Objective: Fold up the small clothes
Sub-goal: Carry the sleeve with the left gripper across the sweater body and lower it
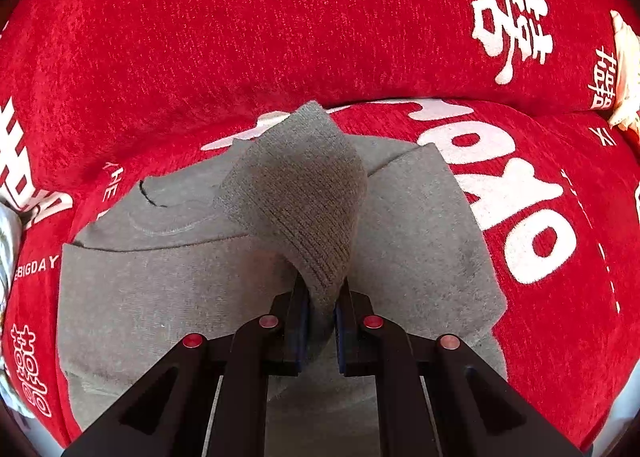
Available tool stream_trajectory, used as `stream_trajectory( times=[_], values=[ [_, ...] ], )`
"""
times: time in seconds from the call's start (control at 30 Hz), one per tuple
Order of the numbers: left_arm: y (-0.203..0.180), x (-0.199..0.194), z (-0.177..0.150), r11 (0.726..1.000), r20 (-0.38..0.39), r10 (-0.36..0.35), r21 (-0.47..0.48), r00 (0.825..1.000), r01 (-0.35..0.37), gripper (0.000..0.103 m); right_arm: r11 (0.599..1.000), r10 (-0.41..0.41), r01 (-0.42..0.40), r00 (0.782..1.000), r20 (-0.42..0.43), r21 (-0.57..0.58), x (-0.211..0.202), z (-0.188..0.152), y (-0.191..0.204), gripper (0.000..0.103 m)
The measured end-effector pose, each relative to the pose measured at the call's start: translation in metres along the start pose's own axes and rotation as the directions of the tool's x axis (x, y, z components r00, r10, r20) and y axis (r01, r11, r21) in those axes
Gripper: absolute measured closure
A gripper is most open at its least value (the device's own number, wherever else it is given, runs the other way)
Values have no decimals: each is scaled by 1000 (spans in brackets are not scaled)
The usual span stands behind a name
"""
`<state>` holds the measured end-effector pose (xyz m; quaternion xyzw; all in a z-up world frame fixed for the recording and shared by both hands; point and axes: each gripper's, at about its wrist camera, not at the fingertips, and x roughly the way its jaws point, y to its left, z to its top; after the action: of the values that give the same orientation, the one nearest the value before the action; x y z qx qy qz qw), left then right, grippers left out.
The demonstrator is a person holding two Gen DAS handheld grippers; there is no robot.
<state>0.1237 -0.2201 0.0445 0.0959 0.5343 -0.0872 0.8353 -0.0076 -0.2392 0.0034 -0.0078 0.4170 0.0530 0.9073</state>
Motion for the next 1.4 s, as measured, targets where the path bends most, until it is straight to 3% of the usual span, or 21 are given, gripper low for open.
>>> stream_trajectory(
  times=[0.83,1.07,1.4],
  values=[
    [-29,22,2,988,-48,-132,75,990,135,91,999,0,1,1000,25,-33,-9,-10,1,8],
    [-37,23,2,981,-44,-159,109,986,163,91,999,13,-12,1000,26,-42,-10,-11,3,3],
    [-19,13,5,970,-83,-218,86,972,225,90,999,10,-9,1000,21,-46,-9,-8,7,2]
  ],
)
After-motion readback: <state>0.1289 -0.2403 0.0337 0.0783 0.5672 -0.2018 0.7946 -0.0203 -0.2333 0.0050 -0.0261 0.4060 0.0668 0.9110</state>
